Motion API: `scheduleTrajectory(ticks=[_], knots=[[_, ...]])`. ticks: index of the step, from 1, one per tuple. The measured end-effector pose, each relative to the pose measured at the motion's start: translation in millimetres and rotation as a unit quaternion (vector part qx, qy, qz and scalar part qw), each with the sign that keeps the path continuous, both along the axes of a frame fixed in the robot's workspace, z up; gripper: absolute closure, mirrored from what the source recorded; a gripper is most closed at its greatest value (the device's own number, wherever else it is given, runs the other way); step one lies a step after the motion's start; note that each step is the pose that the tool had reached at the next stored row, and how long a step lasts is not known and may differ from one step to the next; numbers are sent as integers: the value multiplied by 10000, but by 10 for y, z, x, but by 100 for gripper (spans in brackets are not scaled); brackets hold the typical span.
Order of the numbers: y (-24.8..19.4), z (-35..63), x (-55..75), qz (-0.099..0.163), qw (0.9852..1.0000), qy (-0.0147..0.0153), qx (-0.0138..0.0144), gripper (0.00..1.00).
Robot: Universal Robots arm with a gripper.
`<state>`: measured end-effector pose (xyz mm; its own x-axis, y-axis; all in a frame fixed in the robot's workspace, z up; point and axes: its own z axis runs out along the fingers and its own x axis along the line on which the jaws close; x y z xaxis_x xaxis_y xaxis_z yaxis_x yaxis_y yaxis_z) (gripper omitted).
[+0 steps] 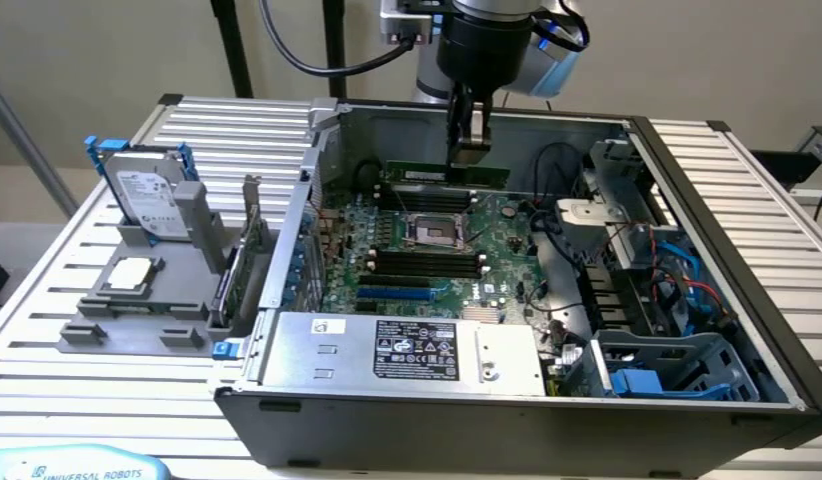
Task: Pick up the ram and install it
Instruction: 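Insert the ram into the slot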
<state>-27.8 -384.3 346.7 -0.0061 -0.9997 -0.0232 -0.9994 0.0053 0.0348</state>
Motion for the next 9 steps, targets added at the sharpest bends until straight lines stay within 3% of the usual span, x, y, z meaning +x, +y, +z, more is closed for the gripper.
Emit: scheduleTrajectory(ticks=[4,9], knots=[[-5,-55,1,1,10000,0,6,86],[-59,-146,0,0,10000,9,8,86]])
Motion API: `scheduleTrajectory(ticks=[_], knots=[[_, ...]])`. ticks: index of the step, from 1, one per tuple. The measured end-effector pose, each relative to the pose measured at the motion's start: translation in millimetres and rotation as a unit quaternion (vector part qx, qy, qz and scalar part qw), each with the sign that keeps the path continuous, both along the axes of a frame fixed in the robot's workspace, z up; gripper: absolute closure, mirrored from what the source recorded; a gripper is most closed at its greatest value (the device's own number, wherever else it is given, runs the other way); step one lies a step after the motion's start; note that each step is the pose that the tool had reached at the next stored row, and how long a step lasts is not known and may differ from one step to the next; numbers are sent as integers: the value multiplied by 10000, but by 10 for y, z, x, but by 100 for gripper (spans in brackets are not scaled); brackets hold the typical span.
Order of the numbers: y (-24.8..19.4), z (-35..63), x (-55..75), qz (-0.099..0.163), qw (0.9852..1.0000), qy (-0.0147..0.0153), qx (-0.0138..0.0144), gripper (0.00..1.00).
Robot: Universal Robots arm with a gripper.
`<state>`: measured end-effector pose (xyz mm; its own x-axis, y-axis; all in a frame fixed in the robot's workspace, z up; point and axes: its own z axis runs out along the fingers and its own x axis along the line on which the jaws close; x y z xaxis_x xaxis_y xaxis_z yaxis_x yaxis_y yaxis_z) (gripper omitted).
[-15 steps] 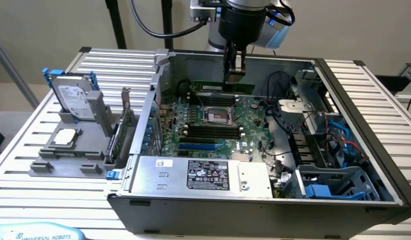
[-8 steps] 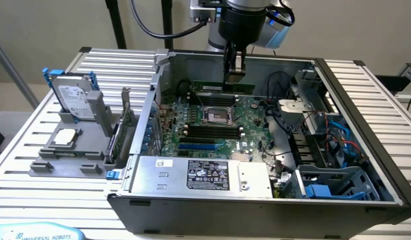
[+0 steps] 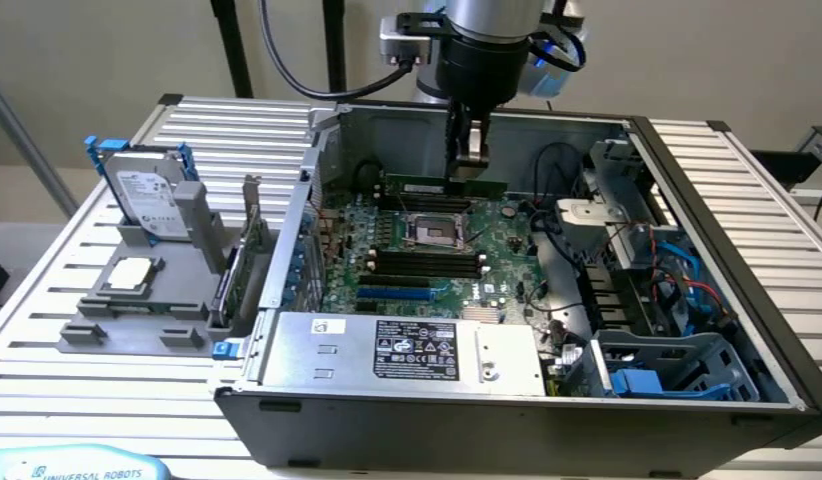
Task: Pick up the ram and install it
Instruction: 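Insert the ram into the slot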
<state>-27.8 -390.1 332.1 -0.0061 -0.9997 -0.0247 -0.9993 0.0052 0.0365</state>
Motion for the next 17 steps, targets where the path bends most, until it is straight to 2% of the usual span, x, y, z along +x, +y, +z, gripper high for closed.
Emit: scheduleTrajectory(ticks=[5,7,11,17], knots=[[-87,-91,0,4,10000,2,1,86],[-104,-127,-1,4,10000,4,0,86],[-105,-200,-10,4,10000,5,0,86],[-90,-310,-107,4,10000,5,0,86]])
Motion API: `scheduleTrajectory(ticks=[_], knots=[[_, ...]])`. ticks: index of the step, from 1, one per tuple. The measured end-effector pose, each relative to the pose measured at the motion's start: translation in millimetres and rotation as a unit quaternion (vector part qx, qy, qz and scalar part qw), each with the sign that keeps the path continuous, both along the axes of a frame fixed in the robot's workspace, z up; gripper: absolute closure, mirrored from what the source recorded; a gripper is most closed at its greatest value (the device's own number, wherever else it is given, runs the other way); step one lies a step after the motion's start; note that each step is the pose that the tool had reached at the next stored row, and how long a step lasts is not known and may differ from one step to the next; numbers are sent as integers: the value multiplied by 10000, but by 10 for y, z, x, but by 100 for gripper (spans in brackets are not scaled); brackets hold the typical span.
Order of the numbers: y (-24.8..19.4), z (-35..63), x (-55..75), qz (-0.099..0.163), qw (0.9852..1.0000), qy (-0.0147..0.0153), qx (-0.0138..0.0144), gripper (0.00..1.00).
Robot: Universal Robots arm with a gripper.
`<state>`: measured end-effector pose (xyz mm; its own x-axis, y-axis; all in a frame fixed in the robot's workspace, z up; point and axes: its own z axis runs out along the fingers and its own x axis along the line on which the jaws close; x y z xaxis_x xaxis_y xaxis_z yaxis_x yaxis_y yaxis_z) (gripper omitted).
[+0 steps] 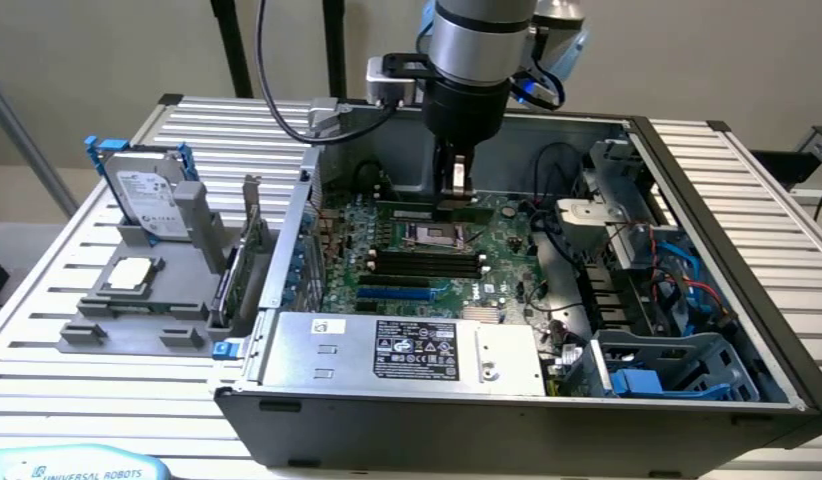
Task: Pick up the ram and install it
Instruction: 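Insert the ram into the slot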
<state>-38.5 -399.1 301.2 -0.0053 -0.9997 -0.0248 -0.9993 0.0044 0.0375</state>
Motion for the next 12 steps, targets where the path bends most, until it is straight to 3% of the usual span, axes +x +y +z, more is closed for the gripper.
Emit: scheduleTrajectory(ticks=[12], knots=[[17,-218,0,10,10000,0,0,86]])
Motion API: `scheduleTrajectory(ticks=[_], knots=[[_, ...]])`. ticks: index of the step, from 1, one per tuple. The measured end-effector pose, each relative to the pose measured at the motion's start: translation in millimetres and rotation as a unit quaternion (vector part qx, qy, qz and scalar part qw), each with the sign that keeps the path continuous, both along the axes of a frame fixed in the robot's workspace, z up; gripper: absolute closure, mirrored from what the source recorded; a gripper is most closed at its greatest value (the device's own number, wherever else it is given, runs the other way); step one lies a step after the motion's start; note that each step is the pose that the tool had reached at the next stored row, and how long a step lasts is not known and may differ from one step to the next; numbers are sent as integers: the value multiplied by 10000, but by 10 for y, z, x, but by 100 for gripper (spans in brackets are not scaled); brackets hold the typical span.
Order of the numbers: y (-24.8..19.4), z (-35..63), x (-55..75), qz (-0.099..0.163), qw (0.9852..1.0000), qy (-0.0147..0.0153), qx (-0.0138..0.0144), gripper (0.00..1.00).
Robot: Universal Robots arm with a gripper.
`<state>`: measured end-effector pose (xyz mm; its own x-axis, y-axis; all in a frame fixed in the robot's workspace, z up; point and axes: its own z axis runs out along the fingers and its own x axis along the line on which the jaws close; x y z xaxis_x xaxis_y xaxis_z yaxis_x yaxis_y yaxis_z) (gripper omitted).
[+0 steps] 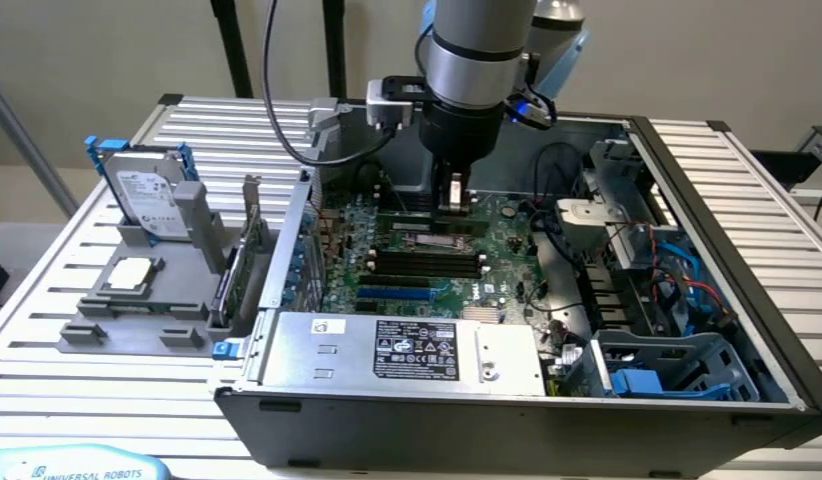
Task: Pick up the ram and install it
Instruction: 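Insert the ram into the slot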
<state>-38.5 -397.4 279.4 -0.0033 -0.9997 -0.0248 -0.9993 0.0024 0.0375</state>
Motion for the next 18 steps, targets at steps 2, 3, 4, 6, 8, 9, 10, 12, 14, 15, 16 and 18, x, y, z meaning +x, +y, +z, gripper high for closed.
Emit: scheduleTrajectory(ticks=[2,3,4,6,8,9,10,12,14,15,16,18], knots=[[0,-36,0,2,10000,-4,1,86],[0,-55,0,4,10000,-8,1,86],[0,-73,0,5,10000,-12,0,86],[0,-109,0,6,10000,-25,0,86],[0,-146,0,7,10000,-34,1,86],[0,-164,0,7,10000,-36,1,86],[0,-182,0,7,10000,-37,0,86],[-3,-219,-1,6,10000,-38,0,86],[-8,-254,0,6,10000,-40,1,86],[-11,-272,0,7,10000,-41,1,86],[-14,-291,0,7,10000,-42,0,86],[-22,-327,0,7,10000,-47,1,86]])
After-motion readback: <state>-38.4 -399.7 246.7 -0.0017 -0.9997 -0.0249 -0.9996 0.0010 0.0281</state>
